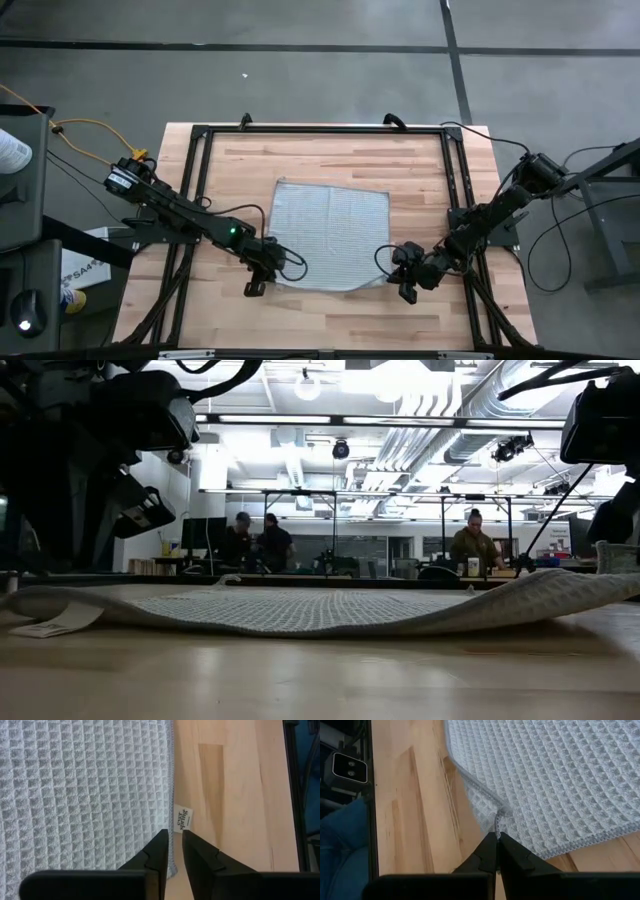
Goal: Fold microfiber towels
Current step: Fold the grey towel
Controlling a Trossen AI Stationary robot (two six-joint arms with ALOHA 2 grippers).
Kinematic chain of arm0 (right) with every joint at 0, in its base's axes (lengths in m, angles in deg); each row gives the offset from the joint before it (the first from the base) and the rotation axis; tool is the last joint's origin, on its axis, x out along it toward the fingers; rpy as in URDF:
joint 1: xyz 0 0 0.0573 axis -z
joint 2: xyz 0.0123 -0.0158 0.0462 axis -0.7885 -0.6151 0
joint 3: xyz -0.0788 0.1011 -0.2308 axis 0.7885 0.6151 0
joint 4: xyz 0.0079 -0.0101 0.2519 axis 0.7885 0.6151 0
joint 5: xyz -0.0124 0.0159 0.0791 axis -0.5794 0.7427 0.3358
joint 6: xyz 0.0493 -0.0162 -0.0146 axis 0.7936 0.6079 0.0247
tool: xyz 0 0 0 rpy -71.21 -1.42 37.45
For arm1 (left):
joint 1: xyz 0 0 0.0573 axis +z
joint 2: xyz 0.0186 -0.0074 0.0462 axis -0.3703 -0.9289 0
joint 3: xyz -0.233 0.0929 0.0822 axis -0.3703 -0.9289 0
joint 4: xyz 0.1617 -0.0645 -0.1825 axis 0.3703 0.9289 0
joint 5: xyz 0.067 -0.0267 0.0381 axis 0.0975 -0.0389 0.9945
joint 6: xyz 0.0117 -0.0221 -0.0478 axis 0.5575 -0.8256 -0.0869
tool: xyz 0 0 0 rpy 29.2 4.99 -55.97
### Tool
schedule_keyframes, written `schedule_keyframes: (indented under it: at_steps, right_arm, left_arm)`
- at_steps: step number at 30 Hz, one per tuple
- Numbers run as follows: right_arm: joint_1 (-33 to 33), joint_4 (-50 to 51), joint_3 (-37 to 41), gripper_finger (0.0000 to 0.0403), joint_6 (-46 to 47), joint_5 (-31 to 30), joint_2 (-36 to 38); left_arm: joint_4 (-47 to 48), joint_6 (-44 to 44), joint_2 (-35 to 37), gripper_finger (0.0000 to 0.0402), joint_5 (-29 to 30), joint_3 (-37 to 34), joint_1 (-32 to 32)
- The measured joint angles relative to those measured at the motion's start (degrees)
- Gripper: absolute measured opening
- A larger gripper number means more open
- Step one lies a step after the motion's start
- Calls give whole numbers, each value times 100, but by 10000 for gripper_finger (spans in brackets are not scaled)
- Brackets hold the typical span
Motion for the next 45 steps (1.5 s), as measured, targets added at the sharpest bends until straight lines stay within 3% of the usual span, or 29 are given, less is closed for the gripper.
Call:
schedule_keyframes:
  at_steps: [9,19,25,34,45]
  right_arm:
    - [0,0,0,13,52,155,0]
    - [0,-2,0,111,149,158,0]
    - [0,-5,0,145,140,112,0]
    - [15,-4,0,132,278,-215,0]
    - [15,-4,0,99,236,-390,0]
  left_arm:
    - [-4,2,0,59,6,0,1]
    - [-7,2,0,59,9,0,1]
    - [71,57,0,59,57,0,1]
    - [662,540,2,58,873,0,3]
    - [363,782,-287,58,887,3,1]
